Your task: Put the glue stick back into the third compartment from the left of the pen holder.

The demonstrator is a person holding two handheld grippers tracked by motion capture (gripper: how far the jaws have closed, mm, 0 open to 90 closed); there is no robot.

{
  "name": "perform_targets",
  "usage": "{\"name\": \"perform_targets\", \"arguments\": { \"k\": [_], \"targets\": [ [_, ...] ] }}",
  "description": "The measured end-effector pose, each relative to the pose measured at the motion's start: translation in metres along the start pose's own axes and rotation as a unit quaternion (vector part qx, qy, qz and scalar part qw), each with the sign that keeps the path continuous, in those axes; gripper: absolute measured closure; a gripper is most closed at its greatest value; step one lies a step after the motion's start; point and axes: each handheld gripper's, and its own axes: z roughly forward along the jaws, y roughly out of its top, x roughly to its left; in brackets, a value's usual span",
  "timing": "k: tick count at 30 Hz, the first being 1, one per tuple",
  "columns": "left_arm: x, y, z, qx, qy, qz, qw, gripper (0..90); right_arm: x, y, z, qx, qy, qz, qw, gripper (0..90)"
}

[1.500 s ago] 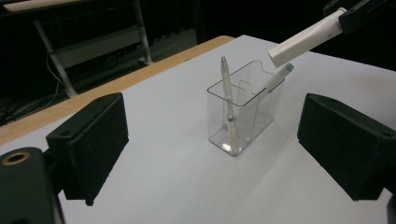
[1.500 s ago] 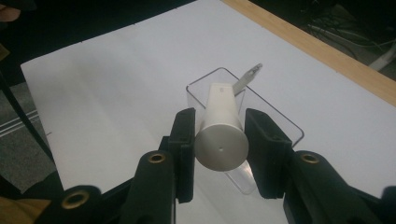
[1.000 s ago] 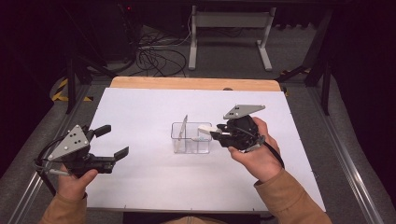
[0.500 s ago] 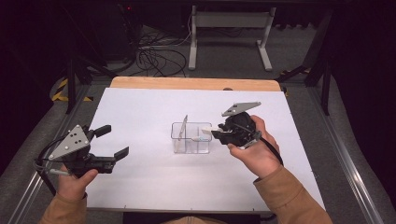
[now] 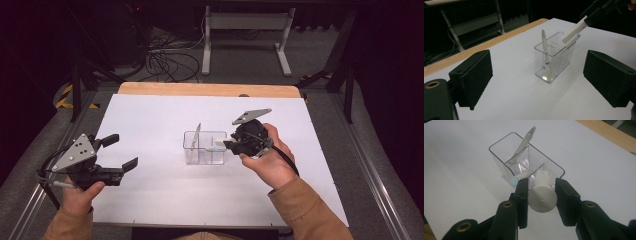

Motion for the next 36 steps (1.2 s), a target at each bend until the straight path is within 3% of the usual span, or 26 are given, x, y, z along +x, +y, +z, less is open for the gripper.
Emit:
{"name": "perform_targets", "arguments": {
  "k": [3,5,6,10,23,36],
  "targets": [
    [0.000,0.000,-0.001,-0.001,0.001,0.000,1.0000,9.6,0.001,-0.001,0.004,-0.009,-0.002,-0.019,0.9998,61.5],
    [0.000,0.000,-0.001,-0.001,0.001,0.000,1.0000,9.6,0.001,-0.003,0.006,-0.026,-0.004,-0.033,0.9991,44.5],
    [0.000,0.000,-0.001,-0.001,0.001,0.000,1.0000,9.5,0.000,-0.004,0.007,-0.037,-0.005,-0.036,0.9986,41.2],
    [0.000,0.000,0.000,-0.001,0.001,0.000,1.0000,9.6,0.000,-0.005,0.003,-0.057,-0.008,-0.041,0.9975,35.3],
    [0.000,0.000,0.001,-0.001,-0.001,-0.002,1.0000,9.6,-0.005,-0.011,-0.006,-0.106,-0.008,-0.053,0.9929,26.0],
    [-0.001,-0.001,0.003,0.000,-0.005,-0.002,1.0000,9.6,-0.018,-0.026,-0.019,-0.174,0.006,-0.057,0.9830,21.3]
  ]
}}
